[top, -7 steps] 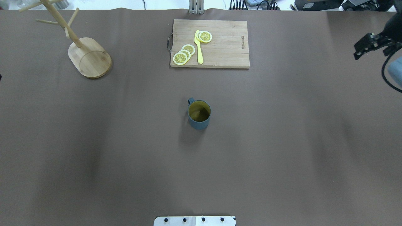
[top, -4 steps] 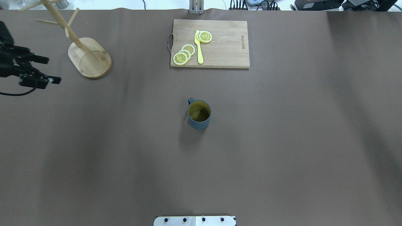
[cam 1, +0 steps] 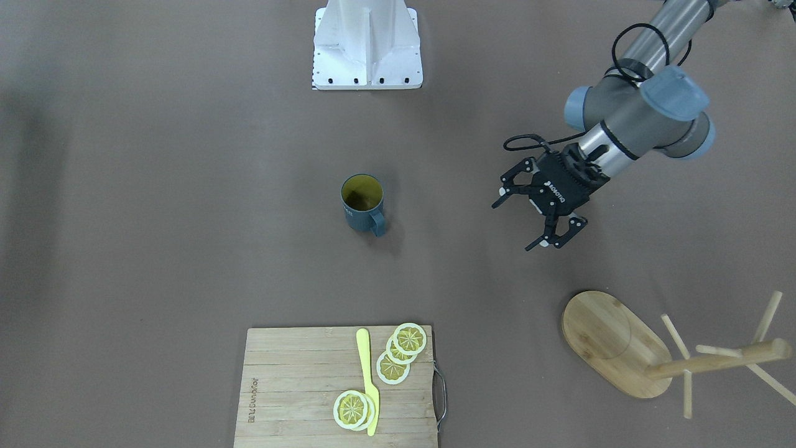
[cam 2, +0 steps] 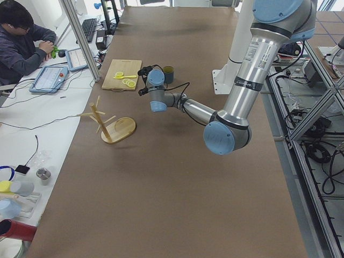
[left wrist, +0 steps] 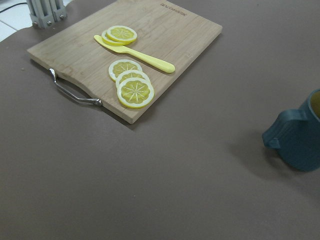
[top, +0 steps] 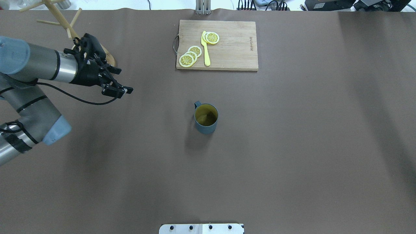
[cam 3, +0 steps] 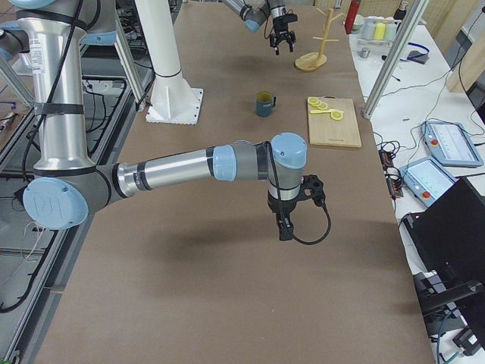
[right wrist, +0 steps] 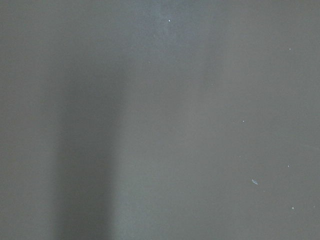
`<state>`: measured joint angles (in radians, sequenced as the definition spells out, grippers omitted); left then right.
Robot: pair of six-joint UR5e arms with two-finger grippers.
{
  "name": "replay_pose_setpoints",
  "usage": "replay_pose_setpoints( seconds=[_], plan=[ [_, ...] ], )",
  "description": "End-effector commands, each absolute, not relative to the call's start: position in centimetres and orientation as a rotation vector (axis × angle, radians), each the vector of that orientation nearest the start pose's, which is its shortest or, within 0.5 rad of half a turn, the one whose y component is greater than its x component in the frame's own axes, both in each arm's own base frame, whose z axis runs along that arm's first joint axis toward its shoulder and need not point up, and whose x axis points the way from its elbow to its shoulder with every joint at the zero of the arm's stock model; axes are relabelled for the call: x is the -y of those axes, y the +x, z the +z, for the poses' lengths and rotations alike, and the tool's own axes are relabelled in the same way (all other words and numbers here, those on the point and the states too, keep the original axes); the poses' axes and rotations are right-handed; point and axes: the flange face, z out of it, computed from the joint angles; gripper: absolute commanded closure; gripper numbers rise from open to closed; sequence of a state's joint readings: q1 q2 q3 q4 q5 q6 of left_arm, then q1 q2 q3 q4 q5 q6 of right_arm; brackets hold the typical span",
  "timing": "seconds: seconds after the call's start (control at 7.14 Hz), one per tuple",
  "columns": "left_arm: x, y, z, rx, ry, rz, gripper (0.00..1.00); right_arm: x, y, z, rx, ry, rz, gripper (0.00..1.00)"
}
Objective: Hang cup on storage rack
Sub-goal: 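Reach the left gripper toward the blue mug's handle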
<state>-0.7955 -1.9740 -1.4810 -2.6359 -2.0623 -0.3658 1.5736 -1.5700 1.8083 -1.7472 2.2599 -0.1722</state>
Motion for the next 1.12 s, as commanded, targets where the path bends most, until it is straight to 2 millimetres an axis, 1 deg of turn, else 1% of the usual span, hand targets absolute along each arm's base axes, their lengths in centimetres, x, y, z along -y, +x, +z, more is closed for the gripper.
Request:
replay_pose_setpoints(
  seconds=[0.0,0.14,0.28,0.42,0.56,0.98],
  plan=[
    [50.2,45.4,33.3,-1.068,0.986,0.663,0.02,48.2,7.3,56.6,0.686,0.119,-0.180,0.00],
    [49.8,46.4,32.9,-1.073,0.988,0.682,0.03,48.2,7.3,56.7,0.685,0.117,-0.179,0.00],
    [48.9,47.8,32.3,-1.090,0.987,0.703,0.03,48.2,7.3,56.9,0.685,0.113,-0.178,0.00],
    [48.4,49.9,31.1,-1.107,0.982,0.723,0.06,47.9,7.3,57.2,0.686,0.107,-0.175,0.00],
    [48.8,51.6,29.8,-1.115,0.983,0.733,0.08,47.7,7.4,57.3,0.686,0.107,-0.172,0.00],
    [49.5,52.8,29.2,-1.115,0.980,0.734,0.19,47.5,7.5,57.6,0.685,0.099,-0.161,0.00]
  ],
)
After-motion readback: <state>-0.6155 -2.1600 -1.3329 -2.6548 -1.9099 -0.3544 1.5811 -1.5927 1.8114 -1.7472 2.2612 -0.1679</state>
